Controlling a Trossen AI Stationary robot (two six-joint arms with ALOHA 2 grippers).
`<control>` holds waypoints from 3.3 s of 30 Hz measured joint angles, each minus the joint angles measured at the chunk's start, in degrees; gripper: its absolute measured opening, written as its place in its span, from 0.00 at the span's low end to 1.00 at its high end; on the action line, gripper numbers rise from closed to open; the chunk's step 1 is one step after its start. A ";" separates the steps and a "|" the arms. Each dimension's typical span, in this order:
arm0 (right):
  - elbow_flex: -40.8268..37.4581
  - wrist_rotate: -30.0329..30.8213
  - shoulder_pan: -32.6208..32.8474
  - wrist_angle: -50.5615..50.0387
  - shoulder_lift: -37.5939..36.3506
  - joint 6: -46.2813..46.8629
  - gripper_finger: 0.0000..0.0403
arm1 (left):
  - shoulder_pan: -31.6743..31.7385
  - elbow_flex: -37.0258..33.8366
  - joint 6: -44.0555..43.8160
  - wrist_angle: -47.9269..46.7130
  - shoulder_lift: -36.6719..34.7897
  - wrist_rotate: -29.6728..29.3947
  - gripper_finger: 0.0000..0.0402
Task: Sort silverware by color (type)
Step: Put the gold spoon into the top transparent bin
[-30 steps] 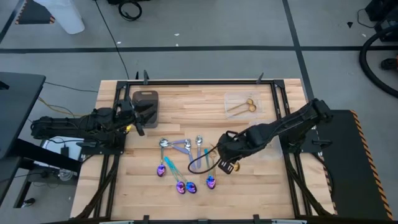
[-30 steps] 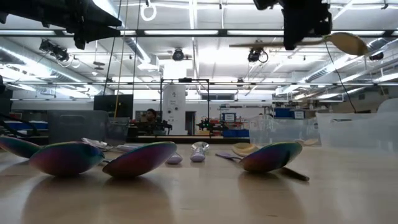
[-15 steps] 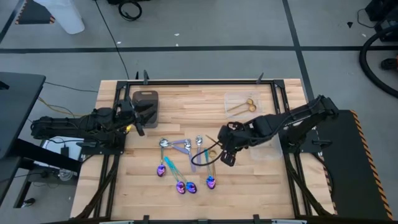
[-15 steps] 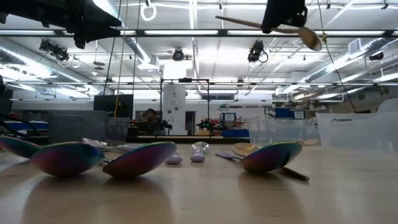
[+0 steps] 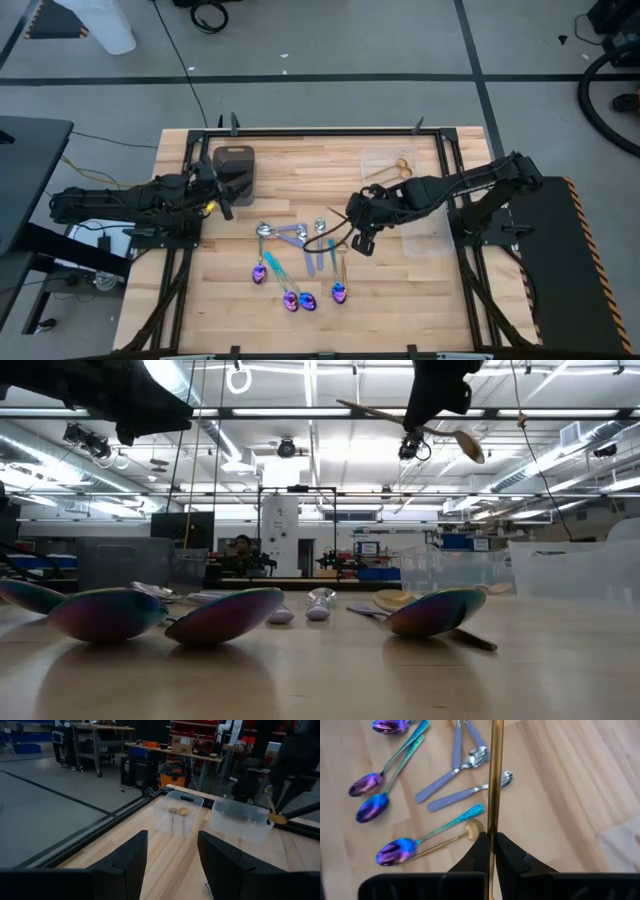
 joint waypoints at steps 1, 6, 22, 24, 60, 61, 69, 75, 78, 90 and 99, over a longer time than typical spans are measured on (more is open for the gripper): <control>0.00 -0.06 -0.57 -0.03 0.01 -0.83 0.04 | 0.00 0.00 0.01 0.13 0.00 0.00 0.45; 0.00 -0.06 -2.63 -0.66 0.00 -5.12 0.04 | 0.15 0.00 1.43 3.18 0.04 -0.16 0.45; 0.00 8.54 -2.45 -13.94 -0.04 -14.82 0.04 | 0.17 0.00 12.08 11.70 0.13 -0.49 0.45; 0.00 13.48 -2.55 -16.75 -0.05 -17.11 0.04 | 0.17 0.00 12.06 13.07 0.12 -1.25 0.45; 0.02 21.60 -28.91 -23.65 -0.11 -64.23 0.04 | -0.39 0.00 4.52 8.52 0.13 -1.11 0.45; 0.02 21.03 -29.67 -23.67 -0.11 -65.78 0.04 | -0.39 0.00 4.55 8.52 0.13 -1.10 0.45; -1.31 14.84 -36.47 -23.99 -0.11 -76.53 0.04 | -0.35 -0.02 6.01 8.57 0.13 -1.11 0.45; -9.40 15.09 -39.43 -19.37 -0.11 -84.35 0.04 | -0.34 -0.02 6.06 8.60 0.13 -1.11 0.45; -13.31 15.39 -39.98 -12.42 -0.11 -85.98 0.04 | -0.26 -0.02 6.17 8.61 0.13 -1.12 0.45; -22.74 7.69 -40.70 5.37 -0.09 -90.69 0.04 | -0.26 0.00 6.73 8.61 0.13 -1.28 0.45; -28.04 3.95 -41.67 11.79 -0.09 -89.60 0.05 | -0.26 0.00 6.62 8.61 0.13 -1.29 0.45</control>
